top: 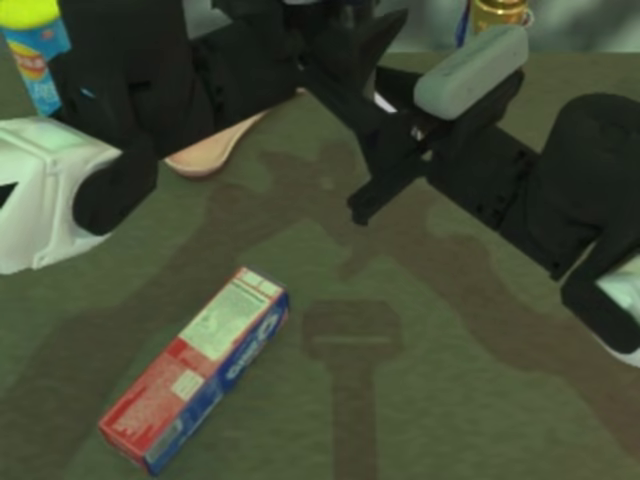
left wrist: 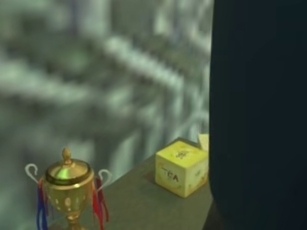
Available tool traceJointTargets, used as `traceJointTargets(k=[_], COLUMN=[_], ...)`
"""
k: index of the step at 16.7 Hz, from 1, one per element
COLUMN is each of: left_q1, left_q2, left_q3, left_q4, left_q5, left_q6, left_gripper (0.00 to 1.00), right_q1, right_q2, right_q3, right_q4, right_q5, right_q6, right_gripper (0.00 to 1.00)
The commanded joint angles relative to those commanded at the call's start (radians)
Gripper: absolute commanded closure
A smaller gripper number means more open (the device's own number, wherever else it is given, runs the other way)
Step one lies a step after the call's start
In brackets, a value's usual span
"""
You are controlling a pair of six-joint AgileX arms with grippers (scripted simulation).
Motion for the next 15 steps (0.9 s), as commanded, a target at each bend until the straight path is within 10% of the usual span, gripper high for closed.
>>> traceJointTargets(k=[10,15], left_q1=[0.000,0.000], left_q2=[0.000,0.000], left_q3=[0.000,0.000], left_q4=[0.000,0.000], left_q5=[0.000,0.000], left_q6=[0.000,0.000], left_gripper=[1.00,1.00], right_q1=[0.000,0.000], right_q2=[0.000,0.000], right_q3=[0.000,0.000], right_q4=[0.000,0.000], right_q5=[0.000,0.000], right_q6=[0.000,0.000], right_gripper=[1.00,0.62])
